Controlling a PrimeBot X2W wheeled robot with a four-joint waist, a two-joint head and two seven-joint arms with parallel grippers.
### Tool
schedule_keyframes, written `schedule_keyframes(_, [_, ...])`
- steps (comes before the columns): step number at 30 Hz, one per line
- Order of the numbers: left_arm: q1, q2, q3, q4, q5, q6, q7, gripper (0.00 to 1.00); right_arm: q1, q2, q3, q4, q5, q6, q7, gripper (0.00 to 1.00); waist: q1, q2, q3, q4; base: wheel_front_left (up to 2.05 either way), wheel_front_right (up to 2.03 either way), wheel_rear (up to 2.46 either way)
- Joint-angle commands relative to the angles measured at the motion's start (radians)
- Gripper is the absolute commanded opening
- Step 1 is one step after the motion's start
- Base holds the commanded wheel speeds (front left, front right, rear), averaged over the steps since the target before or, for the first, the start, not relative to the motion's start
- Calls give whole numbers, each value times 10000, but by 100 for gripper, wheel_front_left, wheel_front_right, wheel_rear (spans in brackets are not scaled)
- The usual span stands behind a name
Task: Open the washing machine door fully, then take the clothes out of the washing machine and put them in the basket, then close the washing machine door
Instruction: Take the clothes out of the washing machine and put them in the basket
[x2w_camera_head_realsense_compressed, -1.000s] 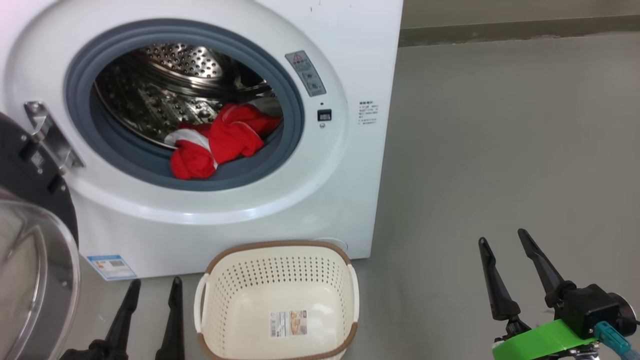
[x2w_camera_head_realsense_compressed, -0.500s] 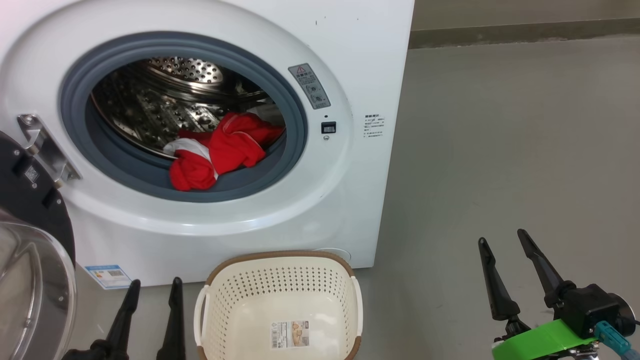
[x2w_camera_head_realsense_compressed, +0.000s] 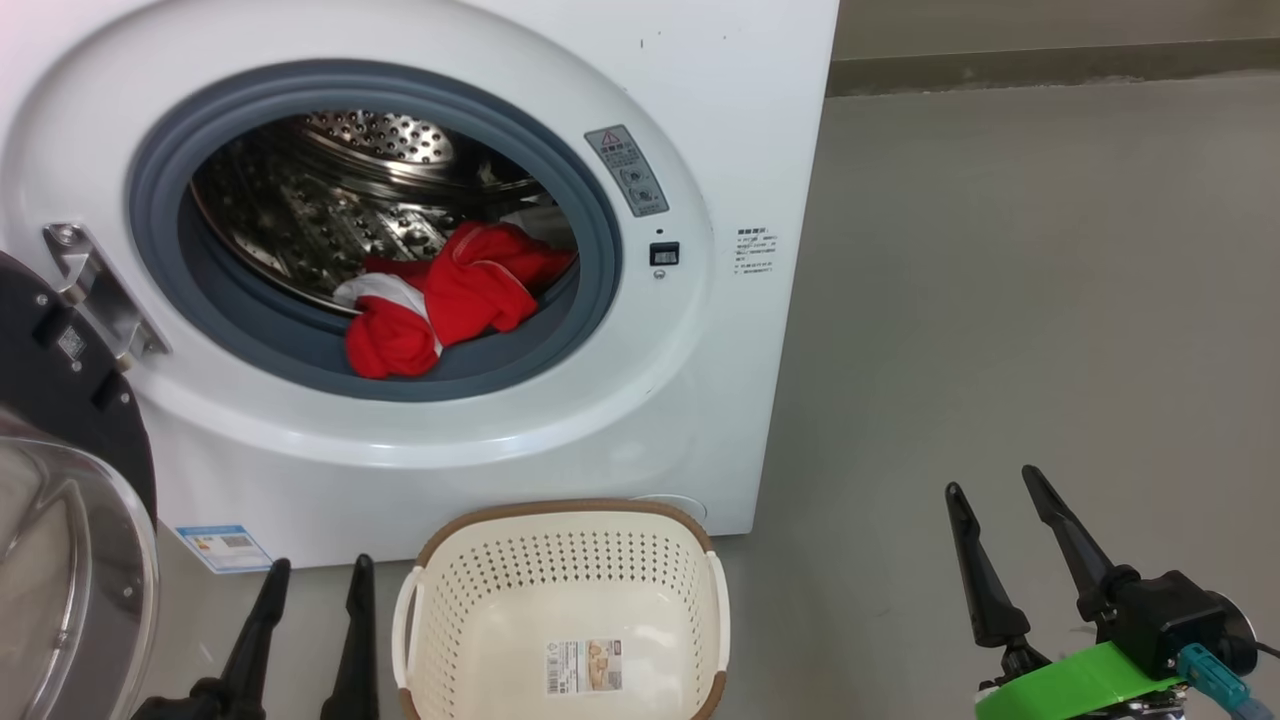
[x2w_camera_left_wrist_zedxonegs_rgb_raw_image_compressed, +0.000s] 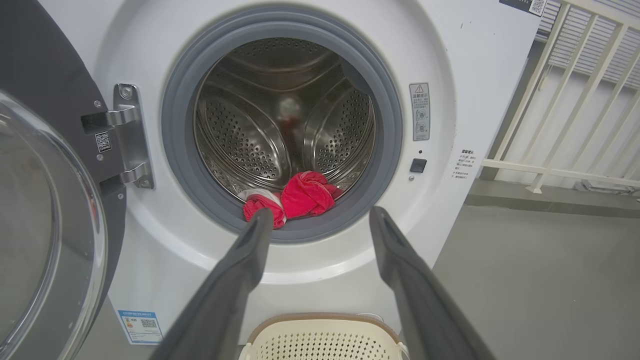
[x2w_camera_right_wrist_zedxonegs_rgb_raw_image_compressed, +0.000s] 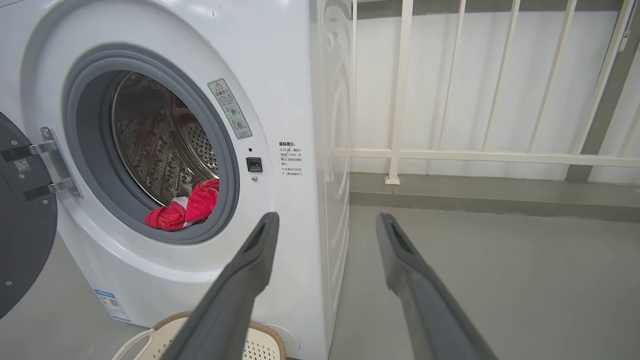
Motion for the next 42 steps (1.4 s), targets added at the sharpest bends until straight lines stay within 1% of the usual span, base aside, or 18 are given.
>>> schedule_keyframes(1, [-444,161,288,-256,32,109,-137,100,-380,-79,252,-220,173,62,-65,100,0,-1,25,12,0,0,0])
schedule_keyframes(8, [-672,60,275,-173,-145,193,-139,100,-458,-79,228,-298,195,62,-65,100,0,-1,307,109,0,0,0])
schedule_keyframes(16, [-1338,-80,196,182,-230,301,-188,100,-622,-79,275,-294,197,62,-65,100,0,-1,684,281,0,0,0])
schedule_keyframes(29, [-3536,-271,3,835,-1,418,-279,100,-1748,-79,300,-1079,-34,62,-65,100,0,-1,2520,413,0,0,0])
schedule_keyframes(33, [-4239,-351,-59,1115,-68,345,-290,100,-1940,-79,304,-1180,-152,62,-65,100,0,-1,3012,404,0,0,0])
schedule_keyframes(38, [-5001,-376,-11,1398,34,325,-293,100,-2127,-79,270,-1291,-262,62,-65,100,0,-1,3507,371,0,0,0])
schedule_keyframes(42, [-5932,-376,123,1752,232,379,-295,100,-2468,-79,291,-1442,-358,62,-65,100,0,-1,4199,274,0,0,0])
